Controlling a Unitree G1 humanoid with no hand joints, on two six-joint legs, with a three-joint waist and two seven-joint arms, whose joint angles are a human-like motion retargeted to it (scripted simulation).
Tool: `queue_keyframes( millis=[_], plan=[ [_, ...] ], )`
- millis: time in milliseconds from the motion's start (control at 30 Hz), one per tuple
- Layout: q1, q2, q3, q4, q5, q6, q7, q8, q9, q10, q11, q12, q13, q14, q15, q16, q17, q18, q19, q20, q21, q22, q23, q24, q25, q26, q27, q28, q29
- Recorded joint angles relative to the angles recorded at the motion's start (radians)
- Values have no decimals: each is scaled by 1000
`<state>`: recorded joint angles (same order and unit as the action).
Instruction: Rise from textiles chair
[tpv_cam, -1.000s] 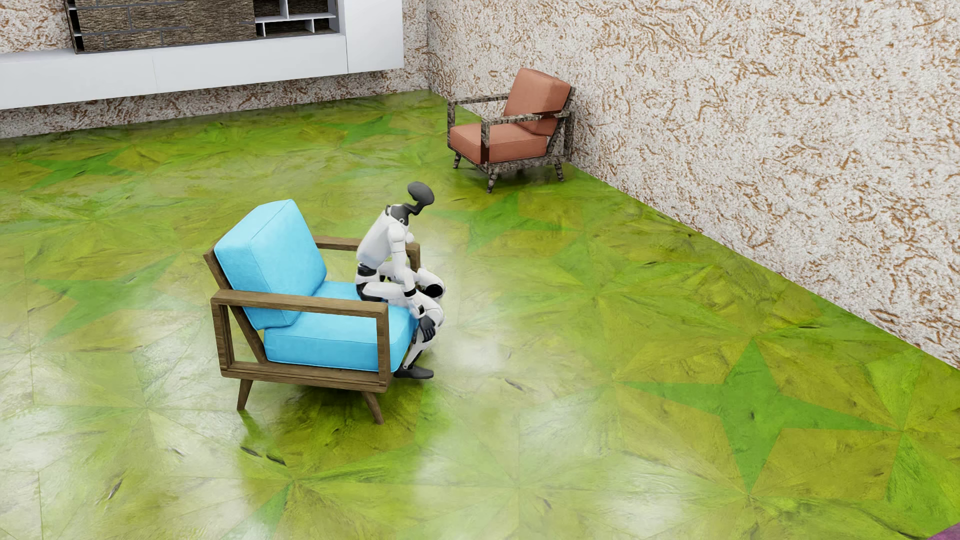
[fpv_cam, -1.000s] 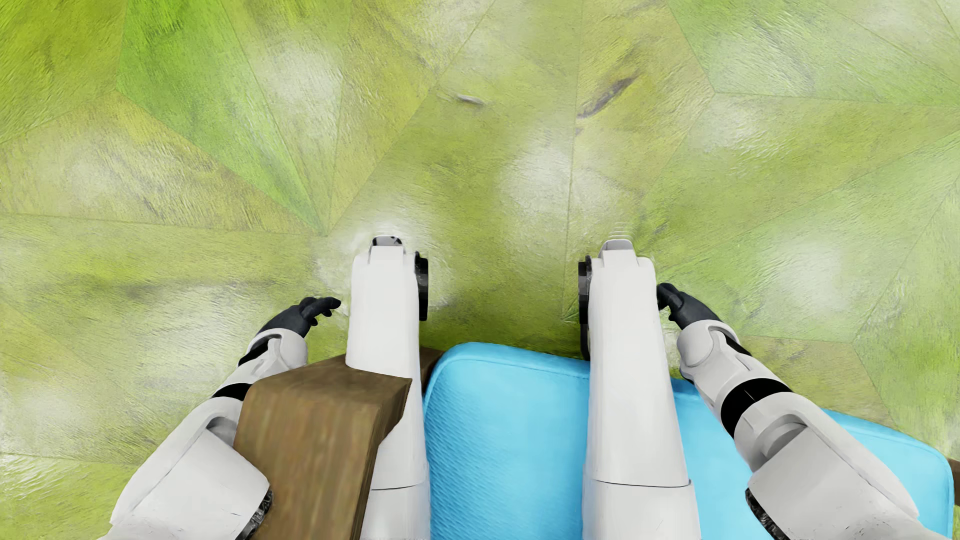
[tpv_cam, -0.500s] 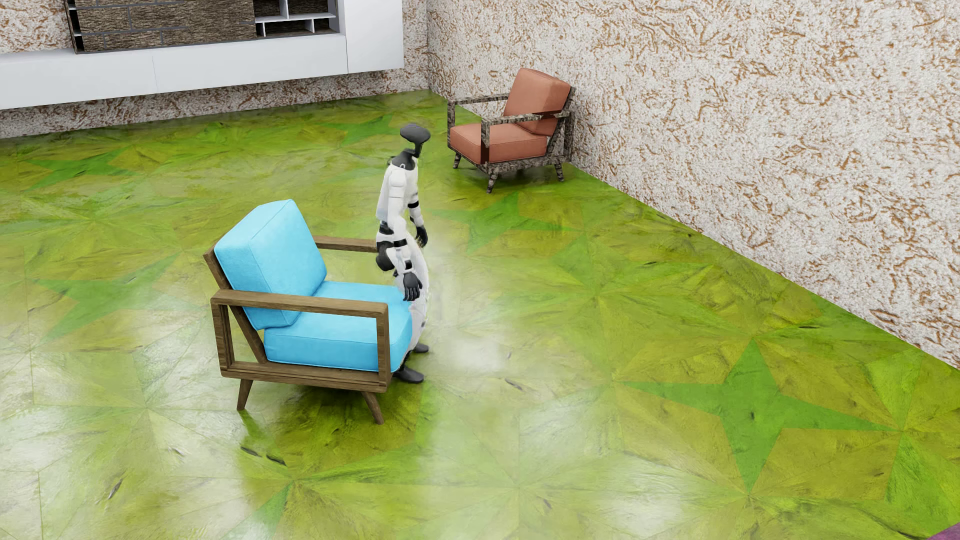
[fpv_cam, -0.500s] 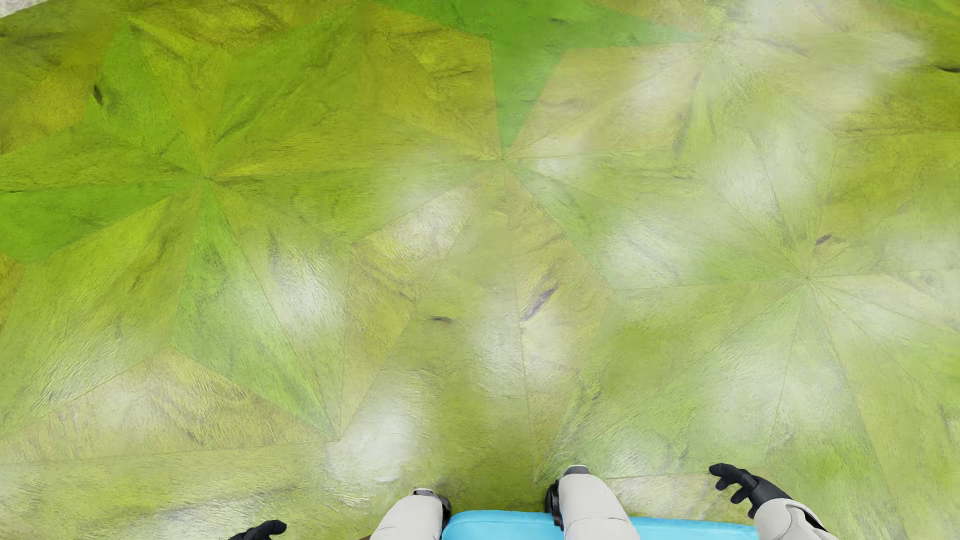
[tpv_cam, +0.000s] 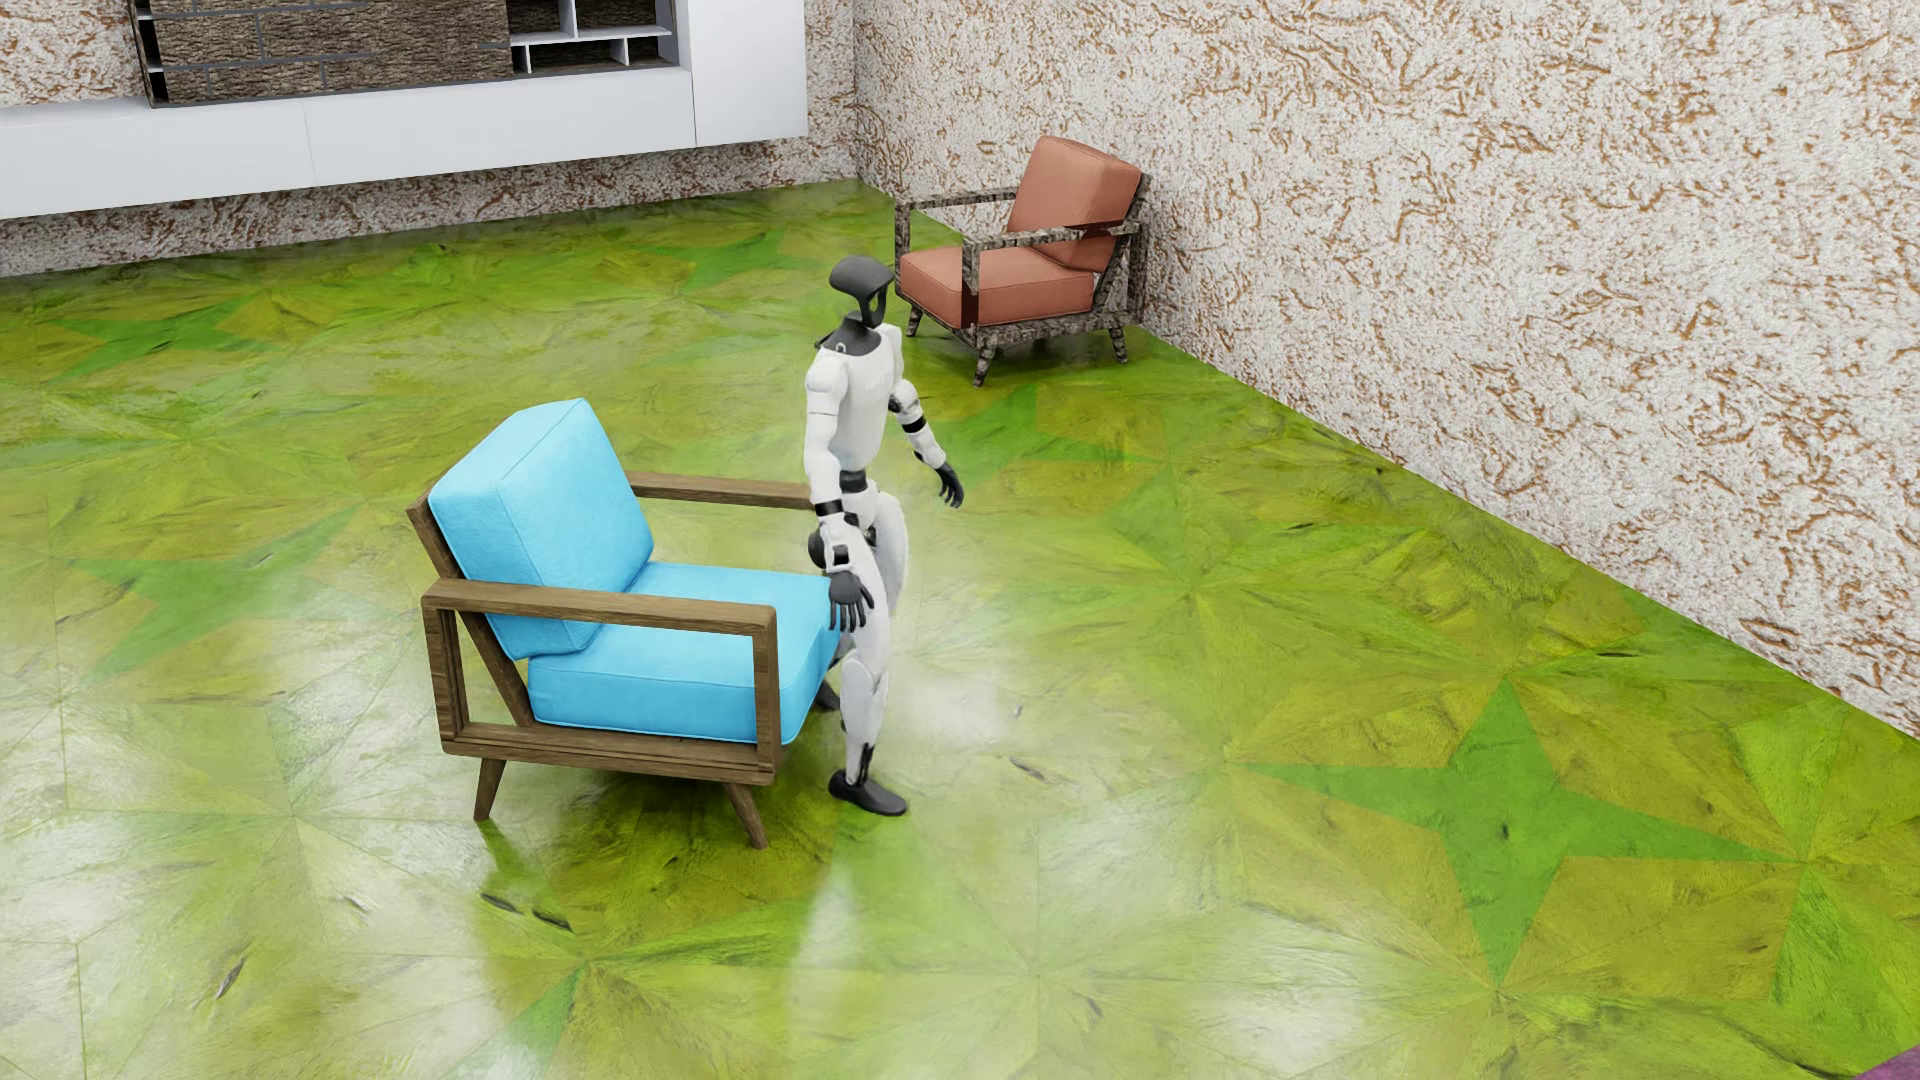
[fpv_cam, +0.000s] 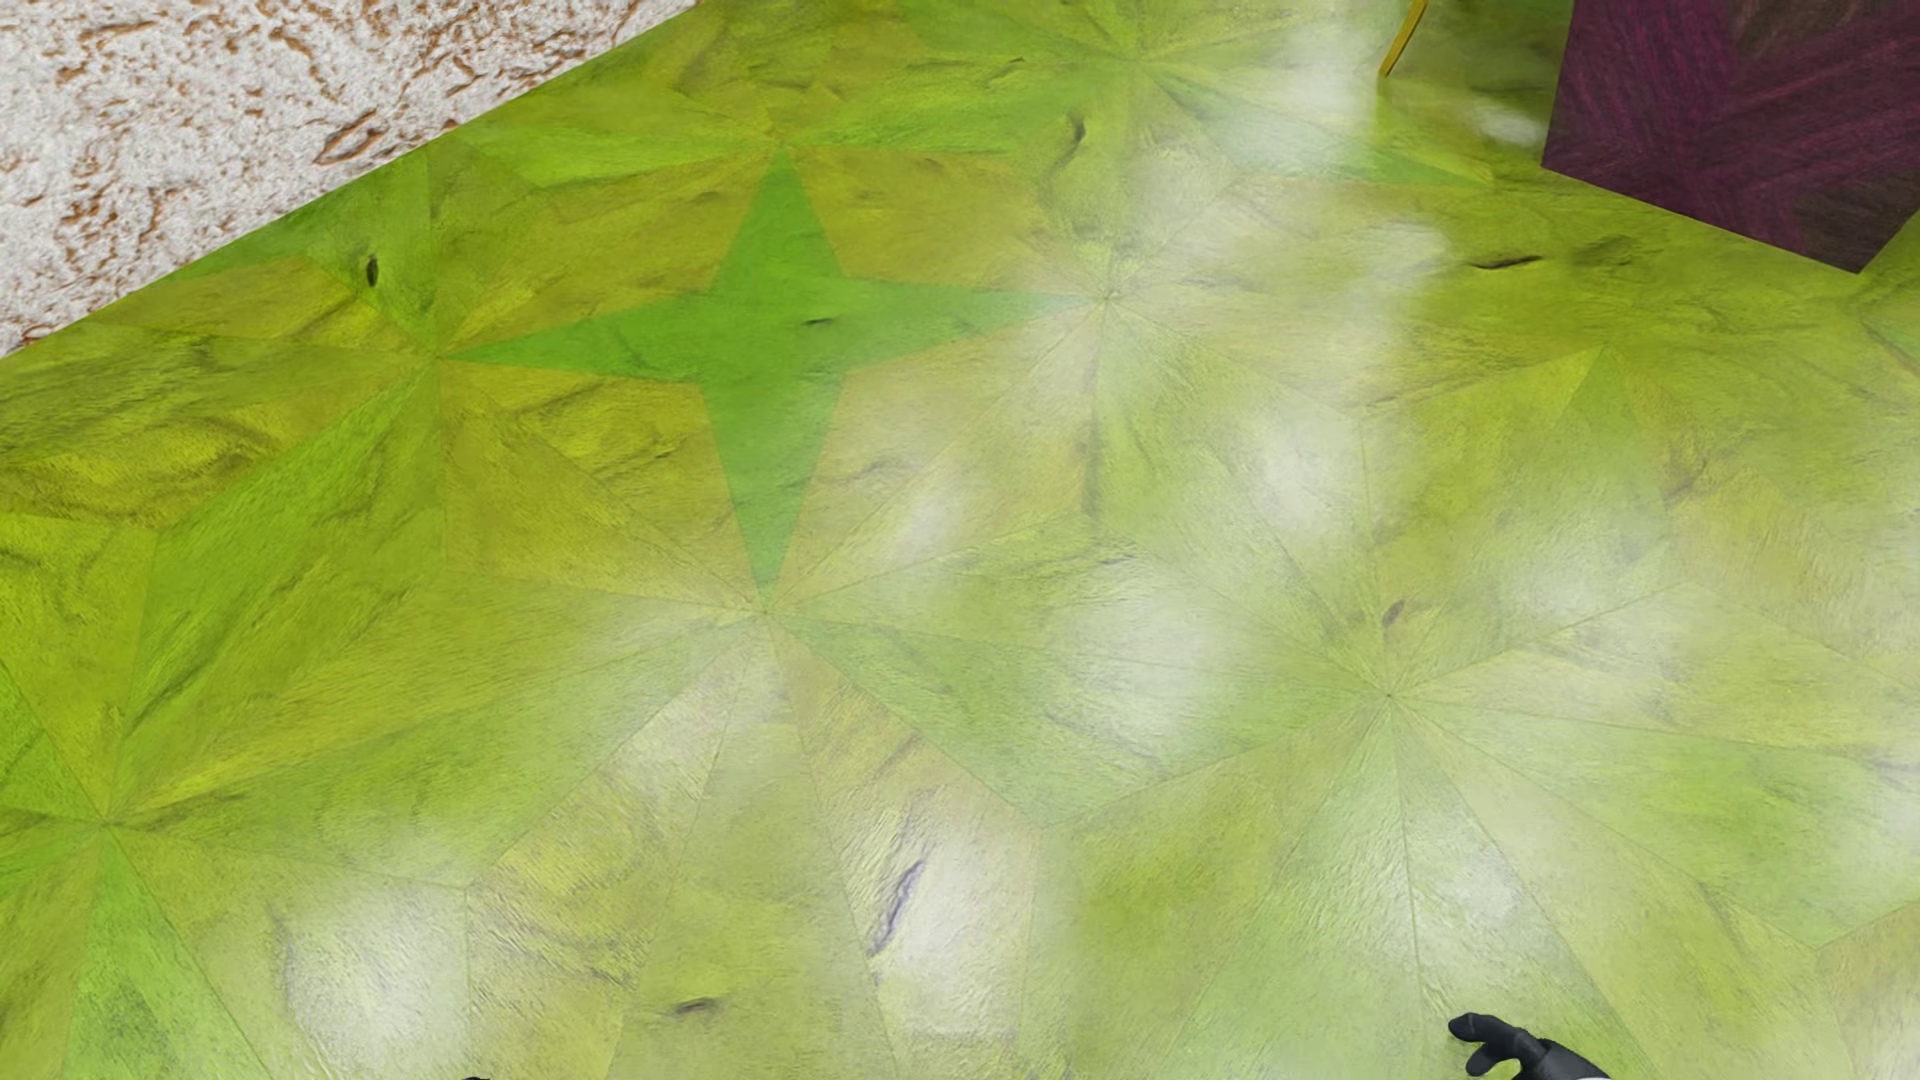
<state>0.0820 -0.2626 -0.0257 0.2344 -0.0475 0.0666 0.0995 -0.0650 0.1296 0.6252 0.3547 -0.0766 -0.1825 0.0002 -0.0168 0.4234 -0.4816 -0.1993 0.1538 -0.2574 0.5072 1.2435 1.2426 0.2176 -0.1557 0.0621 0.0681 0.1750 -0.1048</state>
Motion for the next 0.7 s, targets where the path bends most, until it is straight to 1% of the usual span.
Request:
queue_keyframes(
  millis=[33, 67, 100, 133, 167, 200, 233, 300, 333, 367, 433, 467, 500, 533, 567, 600, 633, 667, 700],
  plan=[
    [-75, 58, 19, 4, 18, 8, -27, -10, 12, 149, -49, 0, -4, 61, 8, -12, -12, 8, -35, 21, 17, -3, -10, -5, -12, 1, 1, 11, -4],
    [-156, 102, 42, -7, 29, 9, -57, -20, 26, 282, -75, 6, -12, 25, 1, -26, -24, 24, -44, 43, 40, -5, -17, -8, -14, 0, 0, 26, -12],
    [-231, 136, 64, -36, 33, 6, -82, -23, 40, 361, -87, 16, -26, -10, -10, -40, -33, 37, -45, 65, 66, -4, -16, -6, -9, 3, 1, 26, -24],
    [-298, 170, 84, -72, 39, 4, -103, -23, 47, 380, -103, 30, -40, -51, -25, -52, -39, 56, -53, 81, 82, -2, -10, 9, -5, 9, 3, 11, -33],
    [-364, 204, 103, -110, 43, 3, -122, -23, 50, 352, -120, 39, -49, -82, -46, -63, -48, 77, -57, 90, 83, 7, -11, 23, 5, 17, 1, -10, -38],
    [-422, 241, 118, -152, 45, 2, -135, -26, 52, 273, -144, 45, -56, -100, -69, -72, -58, 98, -53, 98, 78, 14, -16, 35, 17, 24, -4, -31, -38],
    [-464, 278, 131, -191, 46, 1, -143, -28, 54, 152, -163, 49, -61, -97, -91, -82, -69, 109, -49, 103, 77, 25, -18, 33, 29, 24, -10, -40, -39],
    [-487, 350, 148, -260, 54, 4, -139, -35, 51, -169, -193, 61, -62, -25, -128, -97, -84, 124, -51, 109, 93, 48, -12, 9, 41, 18, -24, -24, -51],
    [-474, 387, 154, -275, 62, 6, -128, -42, 45, -310, -199, 74, -61, 42, -135, -96, -84, 120, -58, 113, 104, 53, -7, 4, 44, 21, -26, -25, -48],
    [-456, 415, 156, -278, 72, 7, -114, -50, 34, -392, -188, 90, -59, 75, -141, -89, -78, 116, -57, 120, 106, 57, 0, 0, 38, 26, -26, -28, -42],
    [-406, 457, 150, -256, 88, 1, -82, -56, 11, -355, -94, 128, -46, 65, -147, -64, -54, 106, -49, 136, 83, 69, -1, 2, 20, 39, -20, -39, -29],
    [-371, 449, 138, -256, 73, -13, -82, -62, 3, -359, 19, 138, -35, 83, -133, -53, -40, 121, -8, 135, 65, 78, -5, -8, 26, 44, -19, -32, -41],
    [-334, 410, 124, -264, 36, -24, -96, -67, 4, -339, 186, 132, -20, 80, -77, -49, -31, 137, 89, 121, 47, 96, -5, -17, 43, 46, -15, -37, -45],
    [-294, 349, 109, -268, -10, -31, -101, -74, 8, -324, 376, 127, -7, 58, 34, -47, -27, 163, 216, 109, 40, 94, -8, -29, 63, 53, -7, -34, -38],
    [-248, 276, 95, -267, -50, -39, -92, -74, 19, -317, 558, 120, -4, 22, 94, -42, -23, 193, 261, 105, 47, 76, -11, -45, 78, 54, -1, -25, -25],
    [-201, 219, 80, -264, -71, -42, -80, -66, 35, -316, 673, 105, -7, -2, 45, -40, -18, 200, 230, 108, 60, 61, -4, -49, 83, 46, 2, -16, -31],
    [-169, 166, 68, -255, -81, -38, -85, -52, 39, -315, 713, 88, -1, -18, 13, -42, -11, 198, 203, 103, 61, 55, 8, -45, 79, 35, 4, 3, -38],
    [-145, 123, 60, -241, -92, -33, -90, -38, 30, -316, 689, 78, 12, -35, -15, -43, -6, 189, 194, 86, 45, 39, 13, -54, 85, 28, 7, 21, -33],
    [-126, 94, 51, -226, -100, -33, -94, -25, 20, -320, 610, 72, 25, -51, -34, -41, -1, 173, 182, 72, 28, 19, 13, -62, 95, 17, 5, 32, -29]
  ],
)
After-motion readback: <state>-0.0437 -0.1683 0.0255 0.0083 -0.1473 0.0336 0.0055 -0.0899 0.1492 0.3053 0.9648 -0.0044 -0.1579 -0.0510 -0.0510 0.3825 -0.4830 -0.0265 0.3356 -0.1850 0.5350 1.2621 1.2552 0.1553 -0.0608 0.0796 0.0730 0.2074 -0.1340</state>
